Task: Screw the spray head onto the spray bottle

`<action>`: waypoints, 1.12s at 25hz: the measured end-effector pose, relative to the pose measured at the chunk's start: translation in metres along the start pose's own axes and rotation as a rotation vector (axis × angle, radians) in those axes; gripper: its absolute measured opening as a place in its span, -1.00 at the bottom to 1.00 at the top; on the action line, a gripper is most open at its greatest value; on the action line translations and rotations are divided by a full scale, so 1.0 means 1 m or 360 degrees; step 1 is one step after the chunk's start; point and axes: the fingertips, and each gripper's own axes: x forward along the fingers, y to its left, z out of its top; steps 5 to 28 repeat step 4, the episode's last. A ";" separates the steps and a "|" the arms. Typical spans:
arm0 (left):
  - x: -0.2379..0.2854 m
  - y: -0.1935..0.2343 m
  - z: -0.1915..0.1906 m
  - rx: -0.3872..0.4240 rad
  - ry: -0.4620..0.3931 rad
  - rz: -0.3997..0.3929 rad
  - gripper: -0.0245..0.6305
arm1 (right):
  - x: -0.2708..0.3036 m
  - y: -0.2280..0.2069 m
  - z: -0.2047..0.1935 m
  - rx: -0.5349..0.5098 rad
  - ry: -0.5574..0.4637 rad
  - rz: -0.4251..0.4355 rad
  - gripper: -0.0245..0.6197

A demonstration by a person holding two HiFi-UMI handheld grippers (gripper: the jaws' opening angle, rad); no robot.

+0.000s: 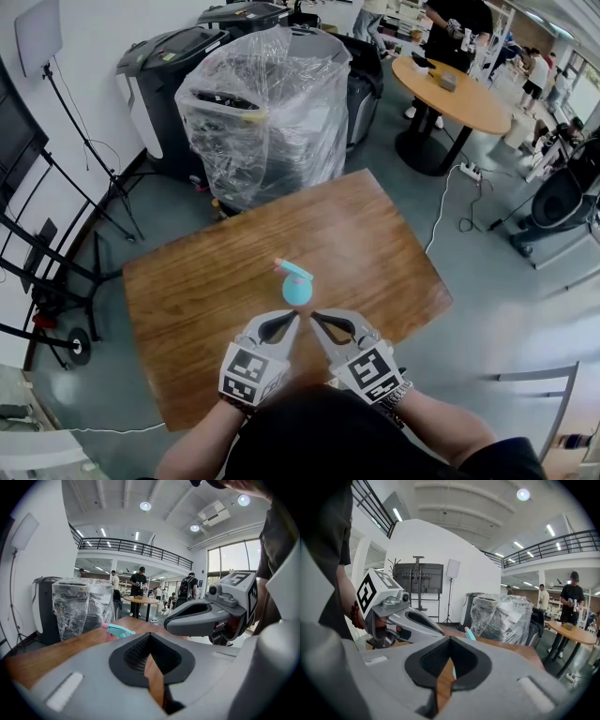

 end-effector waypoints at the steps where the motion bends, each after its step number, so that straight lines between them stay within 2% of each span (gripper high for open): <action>1: 0.000 0.000 0.000 0.0001 -0.0001 0.0000 -0.88 | 0.000 0.000 0.000 0.0001 0.0001 0.0001 -0.95; 28: 0.001 0.001 0.000 0.0009 0.0001 0.0007 -0.88 | 0.001 -0.001 -0.001 0.0002 0.0002 0.0002 -0.95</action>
